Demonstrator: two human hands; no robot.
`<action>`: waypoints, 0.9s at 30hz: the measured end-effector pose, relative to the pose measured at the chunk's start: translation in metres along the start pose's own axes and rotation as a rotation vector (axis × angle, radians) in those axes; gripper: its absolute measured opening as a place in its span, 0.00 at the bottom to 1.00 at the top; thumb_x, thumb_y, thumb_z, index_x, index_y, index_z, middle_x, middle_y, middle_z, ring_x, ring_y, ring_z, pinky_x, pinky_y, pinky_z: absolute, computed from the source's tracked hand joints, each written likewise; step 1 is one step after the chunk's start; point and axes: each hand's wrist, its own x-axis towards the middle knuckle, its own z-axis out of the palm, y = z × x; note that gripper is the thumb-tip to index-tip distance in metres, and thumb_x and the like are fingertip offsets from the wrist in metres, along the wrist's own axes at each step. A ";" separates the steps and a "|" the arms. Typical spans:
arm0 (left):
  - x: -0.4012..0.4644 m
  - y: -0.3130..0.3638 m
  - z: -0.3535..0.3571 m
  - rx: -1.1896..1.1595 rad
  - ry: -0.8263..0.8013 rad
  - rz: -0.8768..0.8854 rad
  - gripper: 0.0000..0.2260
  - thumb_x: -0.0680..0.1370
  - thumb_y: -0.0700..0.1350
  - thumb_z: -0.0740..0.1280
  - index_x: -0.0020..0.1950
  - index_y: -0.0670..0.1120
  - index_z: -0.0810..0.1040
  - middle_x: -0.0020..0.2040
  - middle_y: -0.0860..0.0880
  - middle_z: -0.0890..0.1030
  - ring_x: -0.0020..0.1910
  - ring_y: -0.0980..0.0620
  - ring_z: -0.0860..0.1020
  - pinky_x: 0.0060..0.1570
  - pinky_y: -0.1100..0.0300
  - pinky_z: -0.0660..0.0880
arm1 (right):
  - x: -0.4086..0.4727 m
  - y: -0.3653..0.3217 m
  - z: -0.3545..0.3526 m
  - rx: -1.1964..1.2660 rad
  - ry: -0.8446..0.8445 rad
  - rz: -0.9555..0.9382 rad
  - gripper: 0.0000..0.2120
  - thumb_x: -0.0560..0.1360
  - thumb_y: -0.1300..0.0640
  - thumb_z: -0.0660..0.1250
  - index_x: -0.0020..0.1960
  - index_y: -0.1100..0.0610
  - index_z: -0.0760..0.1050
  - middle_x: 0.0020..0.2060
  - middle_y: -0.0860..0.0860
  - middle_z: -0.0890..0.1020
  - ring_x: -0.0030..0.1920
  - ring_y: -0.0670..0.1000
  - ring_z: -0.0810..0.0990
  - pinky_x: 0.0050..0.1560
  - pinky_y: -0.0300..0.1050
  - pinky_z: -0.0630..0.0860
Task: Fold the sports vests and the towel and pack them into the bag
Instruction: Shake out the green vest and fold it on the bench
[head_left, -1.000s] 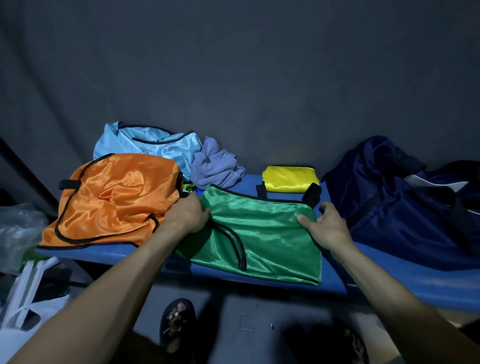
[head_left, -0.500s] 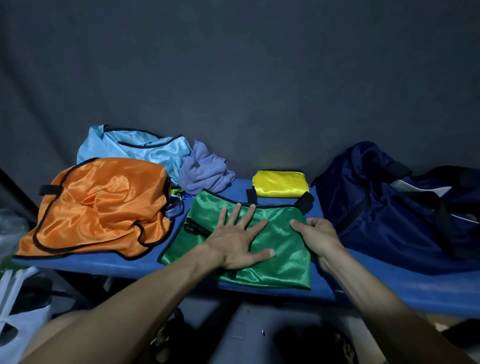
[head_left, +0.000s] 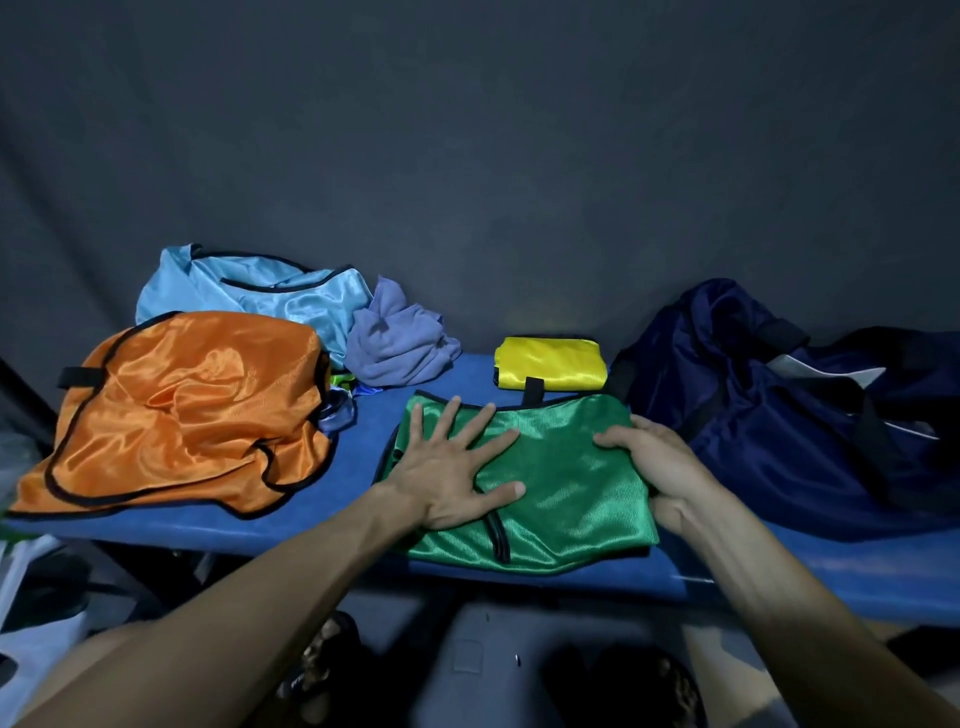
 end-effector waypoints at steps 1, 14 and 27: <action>-0.001 -0.002 0.000 -0.019 -0.015 0.006 0.37 0.73 0.79 0.43 0.80 0.67 0.43 0.82 0.56 0.38 0.81 0.41 0.35 0.72 0.29 0.33 | -0.003 -0.003 0.005 0.016 -0.016 -0.013 0.13 0.76 0.70 0.67 0.60 0.63 0.78 0.48 0.63 0.86 0.40 0.58 0.86 0.35 0.50 0.83; -0.018 -0.053 -0.058 -1.536 0.033 -0.474 0.17 0.83 0.58 0.62 0.57 0.45 0.80 0.46 0.46 0.82 0.43 0.48 0.82 0.42 0.56 0.79 | 0.012 0.034 0.159 -0.618 -0.355 -0.389 0.35 0.78 0.61 0.69 0.80 0.58 0.57 0.32 0.58 0.74 0.28 0.53 0.72 0.25 0.42 0.67; -0.007 -0.064 -0.020 -0.932 0.313 -0.505 0.25 0.82 0.46 0.68 0.78 0.42 0.66 0.75 0.43 0.71 0.73 0.44 0.71 0.70 0.56 0.67 | -0.009 0.071 0.080 -1.384 -0.509 -0.972 0.30 0.74 0.32 0.66 0.68 0.50 0.75 0.52 0.45 0.76 0.51 0.45 0.74 0.53 0.41 0.71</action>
